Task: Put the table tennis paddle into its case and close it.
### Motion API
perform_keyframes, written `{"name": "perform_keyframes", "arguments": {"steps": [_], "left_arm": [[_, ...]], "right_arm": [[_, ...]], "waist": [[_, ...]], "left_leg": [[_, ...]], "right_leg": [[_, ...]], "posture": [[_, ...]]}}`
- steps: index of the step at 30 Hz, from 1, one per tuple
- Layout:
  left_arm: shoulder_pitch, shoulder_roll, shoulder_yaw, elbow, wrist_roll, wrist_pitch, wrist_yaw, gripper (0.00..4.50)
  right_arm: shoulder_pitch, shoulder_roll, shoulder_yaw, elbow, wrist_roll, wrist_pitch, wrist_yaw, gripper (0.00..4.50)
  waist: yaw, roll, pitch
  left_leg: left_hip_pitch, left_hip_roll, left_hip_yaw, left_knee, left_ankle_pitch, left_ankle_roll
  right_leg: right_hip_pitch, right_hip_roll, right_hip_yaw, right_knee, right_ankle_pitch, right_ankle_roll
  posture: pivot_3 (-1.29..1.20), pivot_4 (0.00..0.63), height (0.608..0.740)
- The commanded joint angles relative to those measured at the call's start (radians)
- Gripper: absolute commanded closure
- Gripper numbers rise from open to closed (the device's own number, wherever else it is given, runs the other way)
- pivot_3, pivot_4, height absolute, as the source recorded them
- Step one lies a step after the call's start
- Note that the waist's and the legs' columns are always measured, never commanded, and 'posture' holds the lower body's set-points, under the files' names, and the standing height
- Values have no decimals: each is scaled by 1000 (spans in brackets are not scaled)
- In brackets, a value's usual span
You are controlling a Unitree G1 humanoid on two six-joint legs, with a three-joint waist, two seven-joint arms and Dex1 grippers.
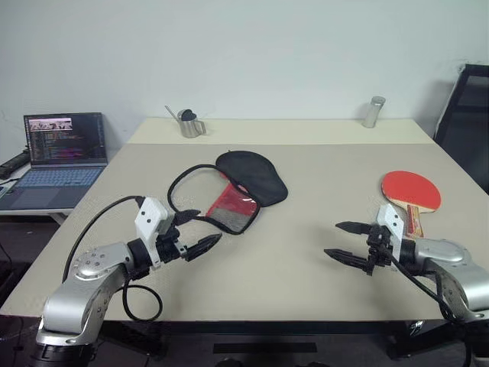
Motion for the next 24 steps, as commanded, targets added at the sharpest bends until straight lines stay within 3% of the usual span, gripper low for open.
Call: {"name": "perform_keyframes", "arguments": {"steps": [1, 5, 15, 24], "left_arm": [[19, -4, 27, -14, 26, -27, 35, 0], [13, -29, 9, 15, 79, -87, 70, 0], [-54, -92, 36, 115, 38, -120, 67, 0], [-174, -125, 32, 288, 130, -129, 188, 0]], "right_arm": [[-9, -23, -20, -34, 13, 17, 5, 14], [-28, -19, -10, -44, 23, 34, 5, 14], [-114, 9, -1, -190, 102, 156, -52, 14], [-204, 74, 42, -138, 75, 122, -64, 14]], "waist": [[1, 0, 0], [2, 0, 0], [2, -1, 0], [1, -2, 0]], "left_leg": [[0, 0, 0, 0, 0, 0], [0, 0, 0, 1, 0, 0], [0, 1, 0, 0, 0, 0], [0, 0, -1, 1, 0, 0]], "right_leg": [[0, 0, 0, 0, 0, 0], [0, 0, 0, 0, 0, -1], [0, -1, -1, -1, 0, -1], [0, 0, -2, 0, 1, 0]], "posture": [[0, 150, 740], [0, 150, 740], [0, 150, 740], [0, 150, 740]]}}
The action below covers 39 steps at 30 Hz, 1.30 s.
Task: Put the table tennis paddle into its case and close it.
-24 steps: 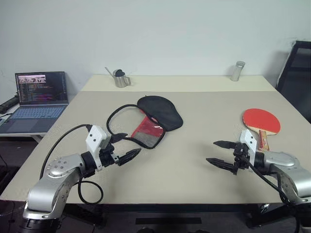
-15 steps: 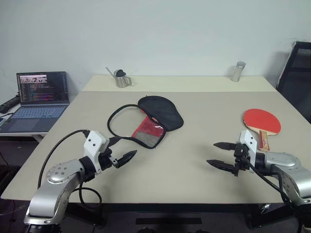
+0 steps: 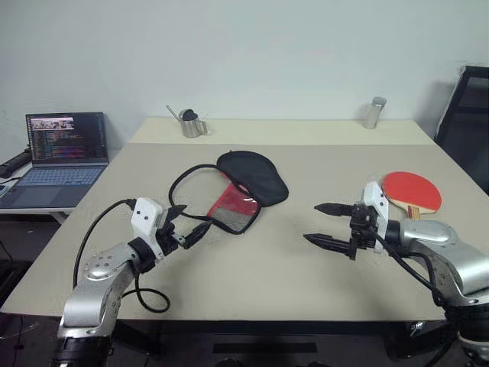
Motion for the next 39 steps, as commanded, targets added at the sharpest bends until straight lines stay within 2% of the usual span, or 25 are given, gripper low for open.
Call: {"name": "perform_keyframes", "arguments": {"steps": [1, 3, 10, 16, 22, 26, 30, 35, 39], "left_arm": [[-77, -10, 14, 73, 16, 3, 46, 0], [-92, -6, 18, 115, 17, 0, 40, 0], [-182, -66, 22, 207, 55, 69, 186, 0], [-265, -78, 33, 294, 94, 12, 255, 0], [-389, -66, 44, 456, 126, -33, 301, 0], [-403, -75, -6, 454, 128, -31, 222, 0], [-337, -78, -77, 341, 80, 48, 68, 0], [-315, -77, -63, 318, 68, 70, 57, 0], [-314, -63, -33, 324, 63, 62, 55, 0]], "right_arm": [[-33, 13, -4, -7, 3, -24, -5, 14], [-33, 27, 7, -23, 0, -21, -21, 14], [-32, 43, 7, -2, -15, -58, -21, 14], [-10, 55, 12, -25, -14, -62, -42, 14], [-13, 68, 16, -28, -16, -64, -57, 14], [-8, 70, 17, -32, -15, -65, -63, 14], [10, 73, 12, -46, -14, -62, -74, 14], [24, 93, 13, -70, 0, -26, -119, 14], [-43, 179, 31, -4, 5, 40, -210, 14]], "waist": [[0, 0, 0], [0, -1, 0], [0, -4, 1], [0, -5, 1], [0, -7, 1], [-1, -7, 1], [-2, -7, 1], [-3, -7, 1], [-4, -7, 1]], "left_leg": [[0, 0, 0, 0, 0, 0], [0, -1, 1, 0, 0, 0], [0, -1, 1, 0, 0, 0], [0, -1, 1, 1, 0, 0], [0, -1, 1, 1, 0, 0], [0, -2, 1, 1, 0, 0], [0, -2, 1, 1, 0, 0], [0, 0, 1, 1, 0, 0], [0, 1, 1, 1, 0, 0]], "right_leg": [[0, 0, 0, 0, 0, 0], [0, 0, 0, 0, 0, 0], [0, 0, 0, 0, 1, 1], [0, 0, 0, 0, 1, 1], [0, 0, 0, 0, 1, 1], [0, 0, 1, 0, 1, 1], [0, 0, 1, 0, 1, 1], [0, 0, 1, 0, 1, 1], [0, 0, 1, 1, 2, 0]], "posture": [[0, 150, 740], [0, 150, 740], [0, 150, 740], [0, 150, 740], [0, 150, 740], [0, 150, 740], [0, 150, 740], [0, 150, 740], [0, 150, 740]]}}
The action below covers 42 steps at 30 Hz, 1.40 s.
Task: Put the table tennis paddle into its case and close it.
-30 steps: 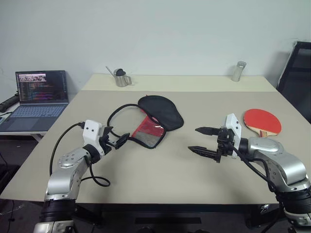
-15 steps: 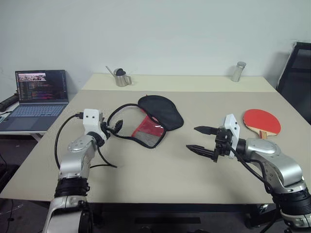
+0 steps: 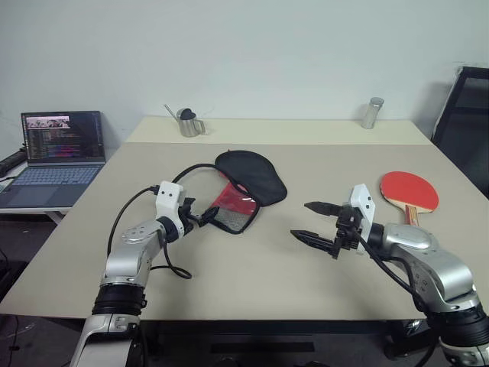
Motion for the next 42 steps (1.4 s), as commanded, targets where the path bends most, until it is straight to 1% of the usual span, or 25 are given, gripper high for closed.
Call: {"name": "perform_keyframes", "arguments": {"steps": [1, 4, 7, 11, 14, 19, 22, 25, 30, 36, 42], "left_arm": [[-12, 26, 44, -44, -18, -15, -7, 0], [-4, 36, 55, -55, -22, -1, -5, 0], [37, 50, 46, -122, -65, 72, -54, 0], [105, 75, 49, -220, -126, 194, -105, 0], [125, 77, 59, -249, -138, 239, -89, 0], [81, 40, 86, -190, -90, 171, 32, 0], [26, 38, 111, -104, -58, 121, 105, 0], [-26, 34, 127, -31, -49, 91, 138, 0], [-78, 19, 120, 48, -52, 95, 131, 0], [-62, 13, 103, 57, -45, 98, 113, 0], [-55, 27, 126, 73, -52, 64, 85, 0]], "right_arm": [[-82, 75, 3, 43, 14, 50, -80, 14], [-135, 113, 56, 131, -71, 0, -104, 14], [-164, 128, 90, 196, -131, -40, -117, 14], [-170, 138, 94, 192, -124, -47, -83, 14], [-157, 121, 97, 145, -91, -34, -23, 14], [-148, 114, 89, 135, -101, -28, -17, 14], [-139, 115, 83, 129, -101, -23, -23, 14], [-131, 115, 82, 122, -99, -21, -27, 14], [-123, 117, 83, 117, -98, -21, -29, 14], [-116, 125, 73, 118, -90, 5, -46, 14], [-167, 229, 34, 203, -53, 127, -156, 14]], "waist": [[-3, 0, 0], [-4, 0, 0], [-4, 0, 0], [-4, 0, 0], [-4, 0, 0], [-2, -1, 0], [-1, -1, 0], [0, -1, 0], [-1, -1, 0], [-1, -1, 0], [-4, -1, 0]], "left_leg": [[0, 0, 0, 0, 0, 0], [0, 0, 0, 1, 0, 0], [0, -1, 1, 0, 0, 0], [-1, -3, 1, 0, 0, 0], [-1, -2, 0, 0, 0, 0], [0, -1, -1, 1, 0, 0], [0, -1, 0, 1, 0, 0], [0, -2, 0, 1, 0, 0], [0, -2, 1, 1, 0, 0], [0, -2, 1, 1, 0, 0], [0, -1, 1, 1, 0, 0]], "right_leg": [[0, 0, 0, 0, 0, 0], [0, 1, 0, 0, 0, 0], [0, 1, 1, 0, 0, 0], [0, 0, 1, -1, 0, 0], [0, 0, 1, -1, 0, 0], [0, 1, 0, 1, 0, 0], [0, 1, 1, 0, 0, 0], [0, 1, 1, 0, 0, 0], [0, 1, 1, 0, 0, 0], [0, 1, 1, 0, 0, 0], [0, 1, 1, 1, 0, 0]], "posture": [[0, 150, 740], [0, 150, 740], [0, 150, 740], [0, 150, 740], [0, 150, 740], [0, 150, 740], [0, 150, 740], [0, 150, 740], [0, 150, 740], [0, 150, 740], [0, 150, 740]]}}
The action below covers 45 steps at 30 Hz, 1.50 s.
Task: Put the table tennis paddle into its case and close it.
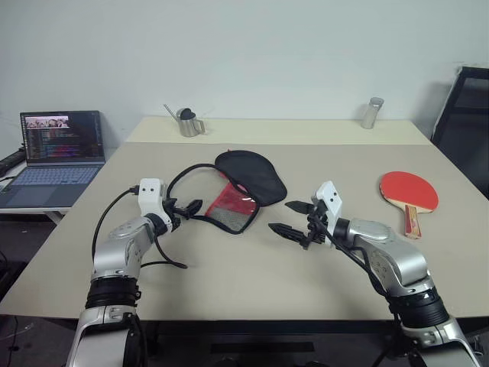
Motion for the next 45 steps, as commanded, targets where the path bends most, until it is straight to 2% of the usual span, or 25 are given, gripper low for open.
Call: {"name": "perform_keyframes", "arguments": {"steps": [1, 12, 22, 30, 32, 35, 45], "left_arm": [[-3, 20, 30, -27, -18, -43, -38, 0], [45, 120, 104, -169, -174, -21, -276, 0], [72, 128, 114, -219, -173, -20, -244, 0], [87, 120, 104, -261, -177, -5, -225, 0], [92, 119, 98, -274, -177, -1, -225, 0], [103, 119, 89, -294, -175, 5, -232, 0], [98, 103, 25, -334, -181, 19, -270, 0]], "right_arm": [[-49, 54, -27, 24, 37, 65, -49, 14], [-209, 210, -7, 321, -31, 63, -145, 14], [-360, 358, -34, 692, -112, -72, -225, 14], [-460, 463, -121, 889, -97, -162, -244, 14], [-475, 481, -147, 915, -95, -188, -269, 183], [-489, 498, -195, 925, -73, -201, -318, 922], [-469, 513, -368, 796, 63, -97, -545, 4486]], "waist": [[-1, 0, 0], [-18, 0, 0], [-22, 0, 0], [-23, 0, 0], [-23, 0, 0], [-21, 0, 0], [-23, 0, 0]], "left_leg": [[0, 0, 0, 0, 0, 0], [0, 0, 0, 0, 0, 0], [0, 0, 1, -1, 0, 0], [1, 0, 2, -2, 0, 0], [1, 0, 2, -2, 0, 0], [1, -1, 3, -2, 0, 0], [1, 0, 4, -3, 0, 0]], "right_leg": [[0, 0, 0, 0, 0, 0], [0, 0, 0, 0, 0, 0], [-1, 0, 2, 0, 0, 0], [-2, 1, 7, 1, 0, 0], [-2, 1, 8, 1, 0, 0], [-2, 1, 9, 1, 2, -4], [-3, 1, 10, 1, 3, -4]], "posture": [[0, 150, 740], [0, 150, 740], [0, 150, 740], [0, 150, 740], [0, 150, 740], [0, 150, 740], [0, 150, 740]]}}
